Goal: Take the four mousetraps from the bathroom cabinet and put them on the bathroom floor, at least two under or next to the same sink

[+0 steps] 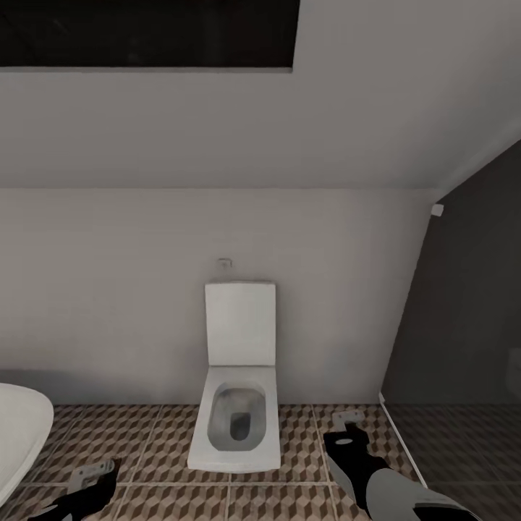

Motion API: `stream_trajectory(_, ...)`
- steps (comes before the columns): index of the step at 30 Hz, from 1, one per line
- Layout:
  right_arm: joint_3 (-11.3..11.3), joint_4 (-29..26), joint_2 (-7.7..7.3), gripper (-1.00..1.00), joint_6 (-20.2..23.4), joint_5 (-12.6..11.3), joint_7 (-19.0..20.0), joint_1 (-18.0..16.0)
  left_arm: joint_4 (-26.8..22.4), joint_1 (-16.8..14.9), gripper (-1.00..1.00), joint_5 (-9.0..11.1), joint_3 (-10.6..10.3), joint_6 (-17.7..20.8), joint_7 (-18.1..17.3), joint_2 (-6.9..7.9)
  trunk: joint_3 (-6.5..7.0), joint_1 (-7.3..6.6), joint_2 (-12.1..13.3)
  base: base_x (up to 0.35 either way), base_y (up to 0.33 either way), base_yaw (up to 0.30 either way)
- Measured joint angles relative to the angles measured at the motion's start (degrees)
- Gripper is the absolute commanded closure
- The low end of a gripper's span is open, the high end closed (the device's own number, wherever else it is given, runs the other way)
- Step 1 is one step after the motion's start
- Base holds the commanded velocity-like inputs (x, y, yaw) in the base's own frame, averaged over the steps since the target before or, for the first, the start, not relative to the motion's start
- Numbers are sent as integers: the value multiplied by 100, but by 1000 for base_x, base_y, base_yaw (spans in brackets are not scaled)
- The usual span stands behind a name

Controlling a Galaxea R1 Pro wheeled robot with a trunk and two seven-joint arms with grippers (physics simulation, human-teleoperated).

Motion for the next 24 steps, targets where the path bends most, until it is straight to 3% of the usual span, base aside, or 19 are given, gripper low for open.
stream_trajectory(3,1,119,-5,100,-196,3,156,1,-18,0,100,-34,-3,15,0,-33,0,0,0,0,0,0)
stream_trajectory(7,7,194,-22,100,-285,12,315,1,-24,0,100,-267,-32,-332,9,-81,0,0,0,0,0,0)
stream_trajectory(11,10,204,-18,100,-303,19,345,2,-20,-1,100,-338,-44,-445,5,-89,0,0,0,0,158,0)
stream_trajectory(16,10,207,-12,100,-304,26,349,2,-20,-1,100,-351,-45,-465,9,-90,0,0,0,7,179,0)
stream_trajectory(24,10,207,-35,100,-310,28,339,1,-27,0,100,-361,-67,-456,7,-108,0,0,0,1,18,0)
